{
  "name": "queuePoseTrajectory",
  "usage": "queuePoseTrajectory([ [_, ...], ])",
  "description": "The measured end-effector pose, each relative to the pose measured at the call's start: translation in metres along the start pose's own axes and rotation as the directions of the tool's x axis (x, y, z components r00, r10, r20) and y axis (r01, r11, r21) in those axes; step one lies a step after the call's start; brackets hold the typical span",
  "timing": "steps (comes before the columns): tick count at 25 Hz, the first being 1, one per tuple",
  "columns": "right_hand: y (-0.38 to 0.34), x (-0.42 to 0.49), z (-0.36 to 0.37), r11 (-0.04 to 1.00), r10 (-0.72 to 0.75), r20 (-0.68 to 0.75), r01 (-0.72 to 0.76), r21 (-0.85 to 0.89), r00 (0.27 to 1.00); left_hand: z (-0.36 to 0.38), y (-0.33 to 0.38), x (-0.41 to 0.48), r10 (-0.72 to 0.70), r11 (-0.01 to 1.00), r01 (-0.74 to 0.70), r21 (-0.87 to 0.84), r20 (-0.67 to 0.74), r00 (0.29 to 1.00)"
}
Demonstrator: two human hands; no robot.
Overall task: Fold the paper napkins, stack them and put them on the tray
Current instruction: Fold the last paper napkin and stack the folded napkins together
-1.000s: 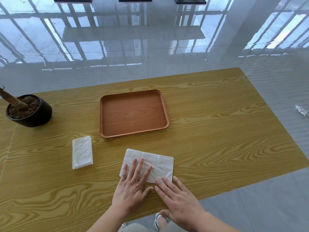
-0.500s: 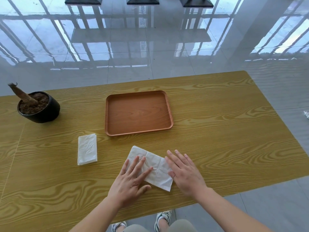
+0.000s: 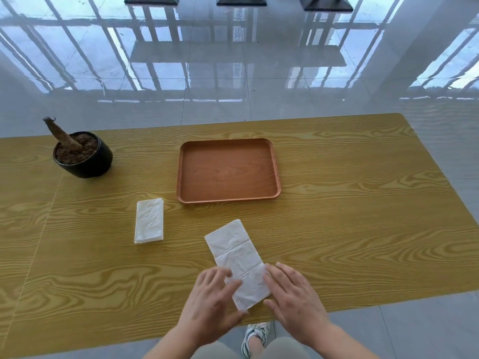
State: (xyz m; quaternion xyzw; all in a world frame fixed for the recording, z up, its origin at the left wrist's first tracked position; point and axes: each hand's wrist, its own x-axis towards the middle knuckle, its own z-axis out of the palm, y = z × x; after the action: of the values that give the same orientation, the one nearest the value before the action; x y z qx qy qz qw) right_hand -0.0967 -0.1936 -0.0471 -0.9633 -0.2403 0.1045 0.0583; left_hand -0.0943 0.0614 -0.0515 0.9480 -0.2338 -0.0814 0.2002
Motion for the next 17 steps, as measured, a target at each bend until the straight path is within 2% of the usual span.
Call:
queuePoseTrajectory([
  [5,0.007,0.000,0.007,0.992,-0.111,-0.003,0.110,-0.060,0.994,0.010,0.007,-0.015,0.029,0.995,-0.035,0.097,0.058,0.998],
  [10,0.008,-0.002,0.007,0.993,-0.098,0.019,0.099,-0.057,0.995,0.012,0.009,-0.018,0.026,0.985,-0.041,0.170,0.092,0.995],
  [13,0.007,-0.003,0.008,0.993,-0.104,0.027,0.105,-0.047,0.994,0.012,0.008,-0.022,0.029,0.984,-0.038,0.176,0.053,0.998],
  [17,0.008,-0.005,0.003,0.991,-0.130,0.041,0.131,-0.022,0.991,0.013,0.007,-0.024,0.102,0.979,-0.084,0.186,-0.089,0.991],
])
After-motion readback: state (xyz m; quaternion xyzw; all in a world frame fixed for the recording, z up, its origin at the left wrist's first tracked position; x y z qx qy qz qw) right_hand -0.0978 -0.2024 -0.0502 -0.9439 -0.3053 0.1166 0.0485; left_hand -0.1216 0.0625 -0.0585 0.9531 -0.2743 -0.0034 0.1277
